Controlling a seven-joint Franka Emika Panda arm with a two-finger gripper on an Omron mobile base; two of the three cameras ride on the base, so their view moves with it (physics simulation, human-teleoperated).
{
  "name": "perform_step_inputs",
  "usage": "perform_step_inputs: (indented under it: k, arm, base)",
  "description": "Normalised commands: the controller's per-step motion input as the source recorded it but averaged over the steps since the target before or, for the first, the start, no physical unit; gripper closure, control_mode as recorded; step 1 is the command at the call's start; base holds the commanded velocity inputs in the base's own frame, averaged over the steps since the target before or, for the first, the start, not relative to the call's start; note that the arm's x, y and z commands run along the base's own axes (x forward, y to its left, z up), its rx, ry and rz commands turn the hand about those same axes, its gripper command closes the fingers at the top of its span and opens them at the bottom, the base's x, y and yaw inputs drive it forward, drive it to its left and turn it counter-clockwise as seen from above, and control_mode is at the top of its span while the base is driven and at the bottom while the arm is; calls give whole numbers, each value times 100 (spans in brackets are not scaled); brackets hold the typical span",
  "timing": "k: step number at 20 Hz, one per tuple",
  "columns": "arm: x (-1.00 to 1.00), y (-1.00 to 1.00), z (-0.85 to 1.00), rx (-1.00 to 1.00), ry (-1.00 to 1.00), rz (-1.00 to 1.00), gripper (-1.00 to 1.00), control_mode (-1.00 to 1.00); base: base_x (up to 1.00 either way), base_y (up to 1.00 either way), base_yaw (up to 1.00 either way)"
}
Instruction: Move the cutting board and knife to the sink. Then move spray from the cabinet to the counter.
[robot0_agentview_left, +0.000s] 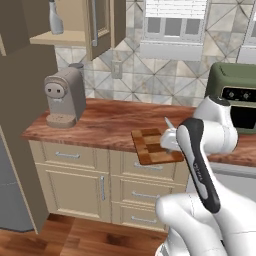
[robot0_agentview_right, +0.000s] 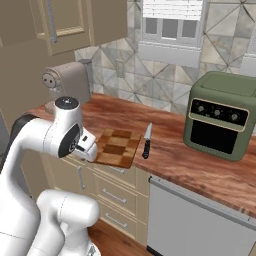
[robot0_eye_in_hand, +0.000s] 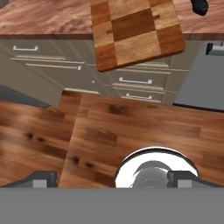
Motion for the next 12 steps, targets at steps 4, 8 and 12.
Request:
perform_step_inputs:
  k: [4, 8, 12]
  arm:
    - [6, -31, -9, 14, -5, -2, -100, -100]
    - [0, -30, -19, 32, -9, -11, -100, -100]
    - [0, -17, -24, 35, -3, -7, -100, -100]
  base:
    - [0, 0, 0]
    - [0, 0, 0]
    - [0, 0, 0]
